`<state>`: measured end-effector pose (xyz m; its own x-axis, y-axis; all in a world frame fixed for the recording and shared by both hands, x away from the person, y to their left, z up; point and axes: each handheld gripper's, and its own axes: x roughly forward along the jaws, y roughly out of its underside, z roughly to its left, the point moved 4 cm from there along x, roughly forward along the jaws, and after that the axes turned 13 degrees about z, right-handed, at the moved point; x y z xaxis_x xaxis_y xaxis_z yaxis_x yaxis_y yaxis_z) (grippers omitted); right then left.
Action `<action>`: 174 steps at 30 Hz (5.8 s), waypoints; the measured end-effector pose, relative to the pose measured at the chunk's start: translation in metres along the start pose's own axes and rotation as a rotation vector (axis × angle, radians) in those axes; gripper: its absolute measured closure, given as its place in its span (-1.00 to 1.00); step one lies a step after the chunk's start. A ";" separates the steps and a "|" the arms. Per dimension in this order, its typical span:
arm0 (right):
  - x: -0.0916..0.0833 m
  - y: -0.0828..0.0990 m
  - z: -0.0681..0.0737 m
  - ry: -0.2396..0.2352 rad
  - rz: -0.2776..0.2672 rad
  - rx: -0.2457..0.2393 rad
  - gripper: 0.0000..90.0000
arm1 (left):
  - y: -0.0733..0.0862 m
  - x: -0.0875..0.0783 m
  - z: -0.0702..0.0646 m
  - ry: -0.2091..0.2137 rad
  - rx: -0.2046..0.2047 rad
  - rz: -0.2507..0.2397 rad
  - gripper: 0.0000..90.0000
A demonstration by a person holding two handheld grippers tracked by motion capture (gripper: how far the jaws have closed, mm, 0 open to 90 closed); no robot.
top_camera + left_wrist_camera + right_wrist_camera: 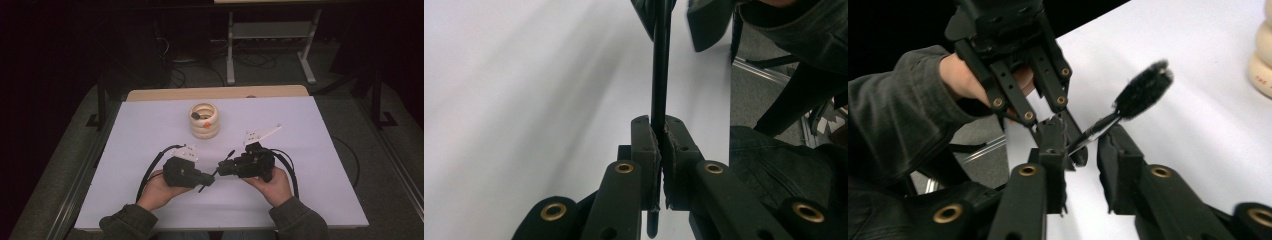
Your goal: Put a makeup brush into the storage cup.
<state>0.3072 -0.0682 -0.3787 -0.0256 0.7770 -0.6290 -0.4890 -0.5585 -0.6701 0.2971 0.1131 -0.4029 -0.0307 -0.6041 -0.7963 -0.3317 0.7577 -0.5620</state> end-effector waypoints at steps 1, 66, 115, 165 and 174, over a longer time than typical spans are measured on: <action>0.001 0.000 0.000 0.003 0.001 0.009 0.73 | 0.000 0.001 0.000 -0.001 0.001 0.000 0.89; -0.027 -0.040 -0.044 0.150 0.177 0.097 0.88 | 0.050 -0.027 0.012 -0.197 -0.140 0.001 0.28; -0.047 -0.125 -0.067 0.257 0.187 0.106 0.88 | 0.068 -0.046 0.023 -0.241 -0.200 -0.063 0.09; -0.037 -0.191 -0.120 0.448 0.139 0.226 0.88 | 0.071 -0.055 0.026 -0.240 -0.224 -0.100 0.03; -0.031 -0.187 -0.126 0.440 0.126 0.240 0.88 | 0.072 -0.055 0.028 -0.249 -0.230 -0.095 -0.03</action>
<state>0.5086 -0.0246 -0.2836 0.2467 0.4836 -0.8398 -0.6936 -0.5171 -0.5015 0.3015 0.2072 -0.4059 0.2317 -0.5691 -0.7890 -0.5264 0.6087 -0.5936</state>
